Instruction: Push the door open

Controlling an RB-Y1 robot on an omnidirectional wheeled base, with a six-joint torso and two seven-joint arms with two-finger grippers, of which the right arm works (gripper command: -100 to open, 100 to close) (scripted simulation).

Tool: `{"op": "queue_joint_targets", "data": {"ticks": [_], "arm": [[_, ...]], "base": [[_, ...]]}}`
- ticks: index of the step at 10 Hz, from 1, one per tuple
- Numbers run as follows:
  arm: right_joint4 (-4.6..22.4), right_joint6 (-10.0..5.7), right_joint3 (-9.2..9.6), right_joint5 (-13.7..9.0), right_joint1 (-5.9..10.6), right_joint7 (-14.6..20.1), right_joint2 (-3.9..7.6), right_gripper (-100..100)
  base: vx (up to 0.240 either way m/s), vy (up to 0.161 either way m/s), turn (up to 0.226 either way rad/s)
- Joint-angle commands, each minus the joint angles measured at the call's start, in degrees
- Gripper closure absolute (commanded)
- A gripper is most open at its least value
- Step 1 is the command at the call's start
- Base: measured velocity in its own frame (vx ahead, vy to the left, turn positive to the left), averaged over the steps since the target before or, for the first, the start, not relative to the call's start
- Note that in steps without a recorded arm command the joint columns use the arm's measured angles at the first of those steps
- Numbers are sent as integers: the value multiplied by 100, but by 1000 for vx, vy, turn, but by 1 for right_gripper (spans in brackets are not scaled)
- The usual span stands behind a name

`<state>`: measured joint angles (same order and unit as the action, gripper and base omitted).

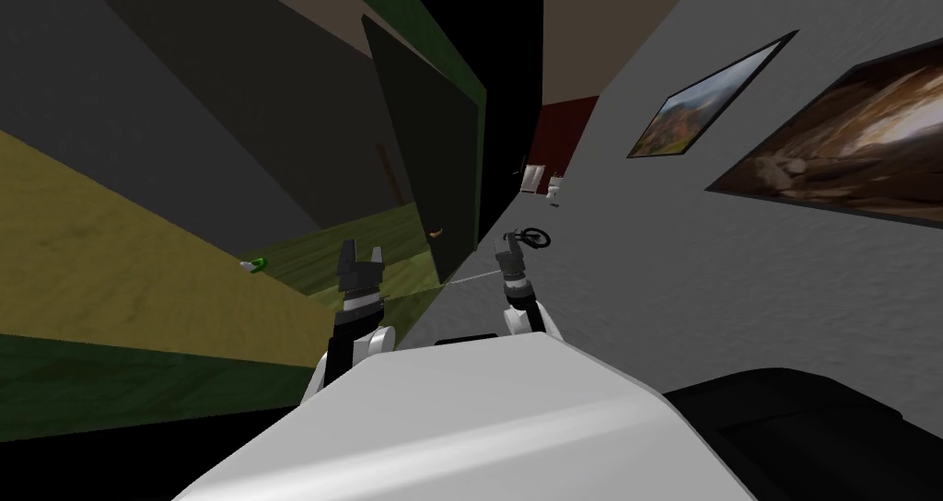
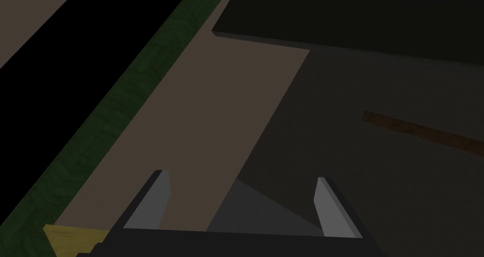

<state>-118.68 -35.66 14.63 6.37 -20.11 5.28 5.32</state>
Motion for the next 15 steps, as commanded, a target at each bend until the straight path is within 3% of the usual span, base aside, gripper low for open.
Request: {"op": "queue_joint_targets", "data": {"ticks": [1, 15], "arm": [[187, -67, 116, -15, 41, 29, 46, -100], [1820, -325, 1297, -80, 680, 246, 325, -100]], "base": [[115, -1, -22], [105, 5, -30]]}}
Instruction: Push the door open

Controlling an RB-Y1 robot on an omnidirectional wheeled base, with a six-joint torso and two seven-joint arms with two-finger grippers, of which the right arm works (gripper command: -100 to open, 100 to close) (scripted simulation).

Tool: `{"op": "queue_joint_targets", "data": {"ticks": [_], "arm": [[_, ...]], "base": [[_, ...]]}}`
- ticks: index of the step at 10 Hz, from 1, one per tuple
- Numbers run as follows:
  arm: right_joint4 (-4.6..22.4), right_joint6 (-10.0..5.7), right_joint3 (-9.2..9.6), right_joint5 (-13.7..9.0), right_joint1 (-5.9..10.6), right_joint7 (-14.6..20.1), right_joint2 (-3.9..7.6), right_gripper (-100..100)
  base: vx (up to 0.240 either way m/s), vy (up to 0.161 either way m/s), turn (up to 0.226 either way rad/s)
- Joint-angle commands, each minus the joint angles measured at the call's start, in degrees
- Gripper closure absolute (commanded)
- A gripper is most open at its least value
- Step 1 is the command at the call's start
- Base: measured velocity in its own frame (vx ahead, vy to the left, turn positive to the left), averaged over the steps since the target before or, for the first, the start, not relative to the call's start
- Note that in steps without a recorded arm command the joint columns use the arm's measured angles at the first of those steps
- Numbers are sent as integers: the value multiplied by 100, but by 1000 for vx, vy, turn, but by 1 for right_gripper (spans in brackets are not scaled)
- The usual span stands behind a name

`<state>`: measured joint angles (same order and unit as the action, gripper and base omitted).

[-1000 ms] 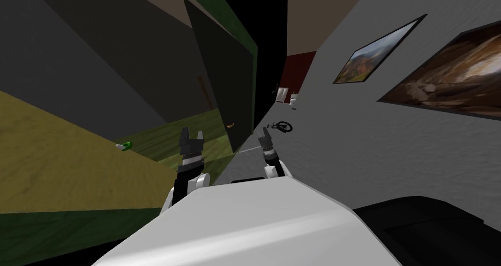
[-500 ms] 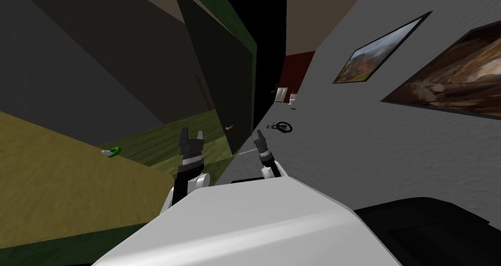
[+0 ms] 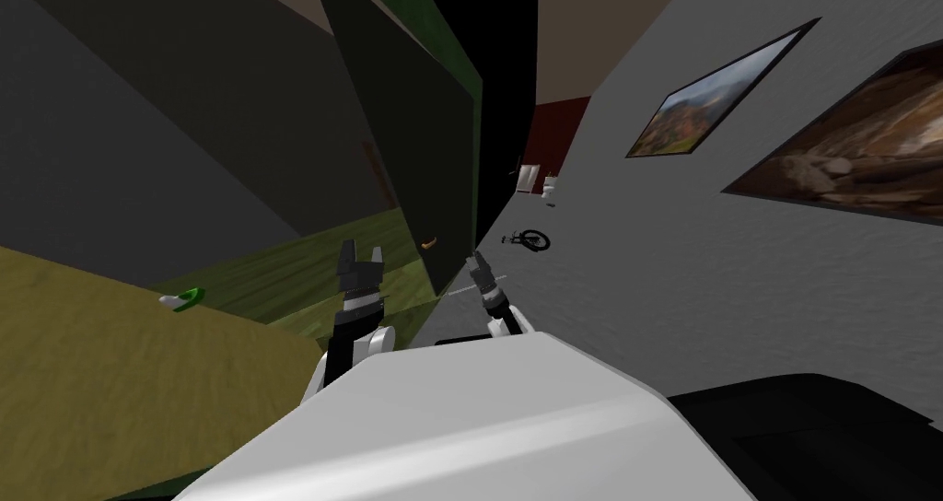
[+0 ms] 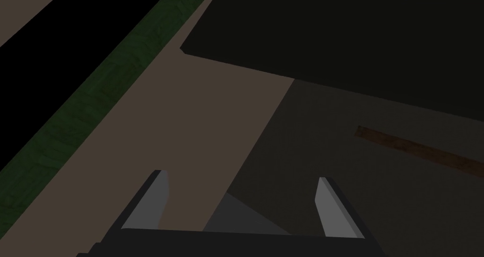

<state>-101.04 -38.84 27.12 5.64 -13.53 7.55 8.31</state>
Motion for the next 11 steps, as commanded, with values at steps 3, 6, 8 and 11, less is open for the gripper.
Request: {"op": "queue_joint_targets", "data": {"ticks": [3, 6, 8, 11], "arm": [[404, -63, 300, -21, 158, 66, 82, -100], [752, -118, 551, -35, 294, 112, 138, -100], [984, -154, 719, -44, 385, 143, 174, -100], [1330, -209, 970, -58, 521, 189, 229, -100]], "base": [[97, 9, -31], [103, 8, -29], [100, -3, -29], [93, 8, -32]]}}
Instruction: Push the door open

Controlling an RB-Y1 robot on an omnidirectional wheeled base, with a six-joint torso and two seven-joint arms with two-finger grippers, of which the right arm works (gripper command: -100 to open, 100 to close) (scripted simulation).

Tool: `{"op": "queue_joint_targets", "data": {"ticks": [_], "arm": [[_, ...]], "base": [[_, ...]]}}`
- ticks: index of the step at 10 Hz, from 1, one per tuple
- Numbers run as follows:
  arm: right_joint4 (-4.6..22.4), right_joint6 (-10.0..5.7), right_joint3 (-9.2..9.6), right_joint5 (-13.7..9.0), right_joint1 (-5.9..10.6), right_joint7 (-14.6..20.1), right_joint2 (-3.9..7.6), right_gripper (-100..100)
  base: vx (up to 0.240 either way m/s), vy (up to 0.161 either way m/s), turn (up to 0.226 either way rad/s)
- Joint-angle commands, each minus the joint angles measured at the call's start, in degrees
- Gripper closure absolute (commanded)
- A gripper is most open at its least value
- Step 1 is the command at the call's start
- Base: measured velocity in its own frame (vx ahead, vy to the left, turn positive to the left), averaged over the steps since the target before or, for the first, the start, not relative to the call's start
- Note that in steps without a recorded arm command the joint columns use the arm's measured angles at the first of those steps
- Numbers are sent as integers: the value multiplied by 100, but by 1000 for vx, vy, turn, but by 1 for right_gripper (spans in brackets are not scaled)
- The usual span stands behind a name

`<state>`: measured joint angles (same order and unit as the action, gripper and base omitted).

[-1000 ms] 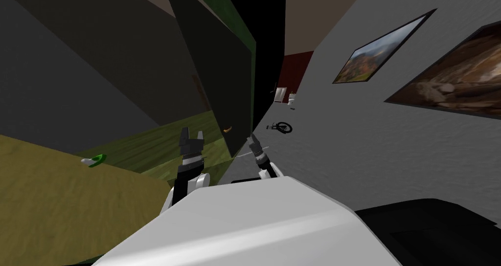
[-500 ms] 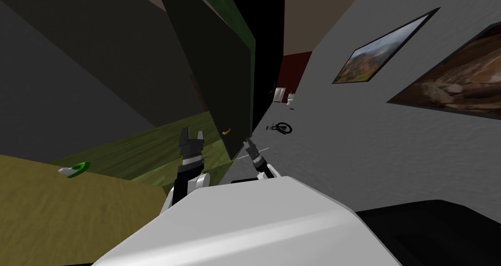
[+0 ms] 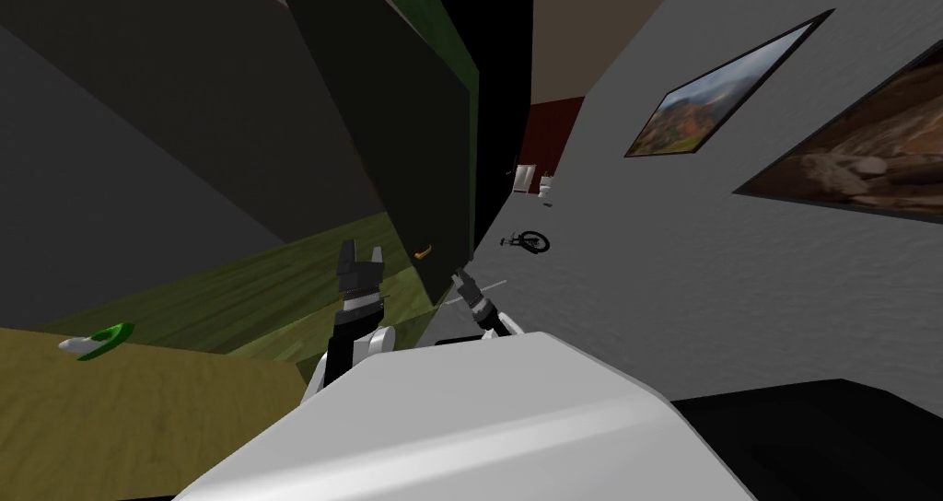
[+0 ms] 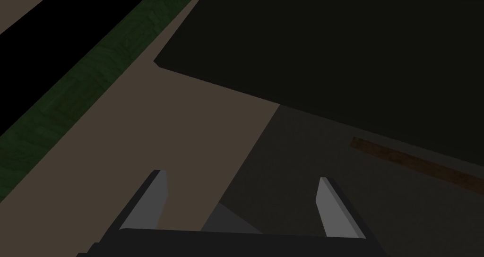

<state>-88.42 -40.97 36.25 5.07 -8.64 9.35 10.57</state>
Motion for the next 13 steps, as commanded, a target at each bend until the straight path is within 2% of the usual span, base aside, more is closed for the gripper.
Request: {"op": "queue_joint_targets", "data": {"ticks": [1, 4, 9, 13], "arm": [[182, -13, 139, -5, 76, 24, 20, -100], [520, -67, 383, -19, 208, 69, 72, -100], [1375, -202, 1001, -53, 543, 182, 201, -100], [1759, -262, 1279, -68, 693, 233, 258, -100]], "base": [[110, 25, -27], [102, 7, -29], [141, 16, -43], [119, 16, -27]]}}
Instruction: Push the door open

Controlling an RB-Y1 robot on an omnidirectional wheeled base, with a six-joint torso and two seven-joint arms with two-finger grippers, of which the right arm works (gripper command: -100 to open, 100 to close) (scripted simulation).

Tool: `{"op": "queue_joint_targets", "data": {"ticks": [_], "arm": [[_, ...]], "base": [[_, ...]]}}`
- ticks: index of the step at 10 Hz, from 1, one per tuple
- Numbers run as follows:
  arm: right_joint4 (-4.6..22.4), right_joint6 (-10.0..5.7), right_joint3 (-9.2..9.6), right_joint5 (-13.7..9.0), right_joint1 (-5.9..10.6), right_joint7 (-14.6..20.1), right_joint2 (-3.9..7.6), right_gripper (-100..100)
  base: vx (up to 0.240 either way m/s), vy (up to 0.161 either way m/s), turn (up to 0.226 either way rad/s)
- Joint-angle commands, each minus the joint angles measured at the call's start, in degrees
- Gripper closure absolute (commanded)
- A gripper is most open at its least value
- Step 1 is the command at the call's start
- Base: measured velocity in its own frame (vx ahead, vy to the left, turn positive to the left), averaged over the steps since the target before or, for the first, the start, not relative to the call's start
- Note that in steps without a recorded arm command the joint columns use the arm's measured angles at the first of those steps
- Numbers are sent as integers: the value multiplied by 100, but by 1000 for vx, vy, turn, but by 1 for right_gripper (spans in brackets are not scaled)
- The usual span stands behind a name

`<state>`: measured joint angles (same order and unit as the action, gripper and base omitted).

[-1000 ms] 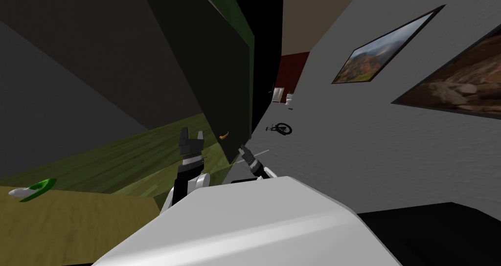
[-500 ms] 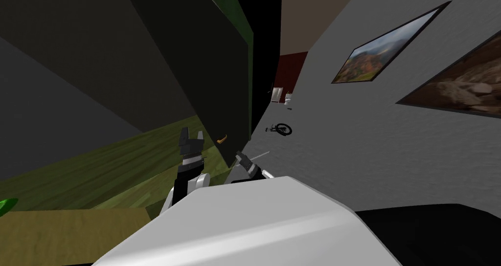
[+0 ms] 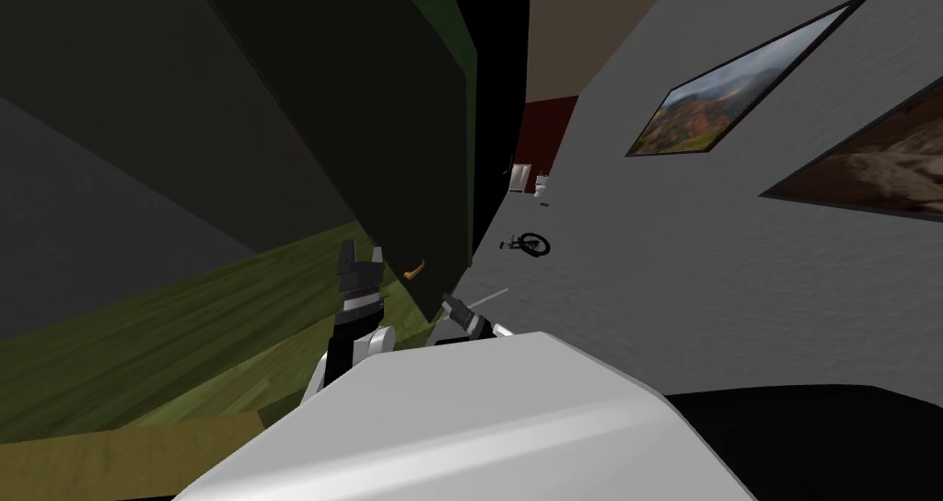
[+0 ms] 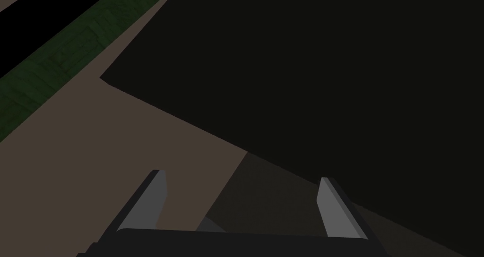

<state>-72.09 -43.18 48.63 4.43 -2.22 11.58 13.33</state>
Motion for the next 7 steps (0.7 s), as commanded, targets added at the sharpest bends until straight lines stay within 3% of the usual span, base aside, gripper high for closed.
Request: {"op": "queue_joint_targets", "data": {"ticks": [1, 7], "arm": [[221, -56, 110, -8, 88, 23, -3, -100], [803, -148, 531, -31, 316, 100, 82, -100]], "base": [[79, 10, -25], [110, 14, -25]]}}
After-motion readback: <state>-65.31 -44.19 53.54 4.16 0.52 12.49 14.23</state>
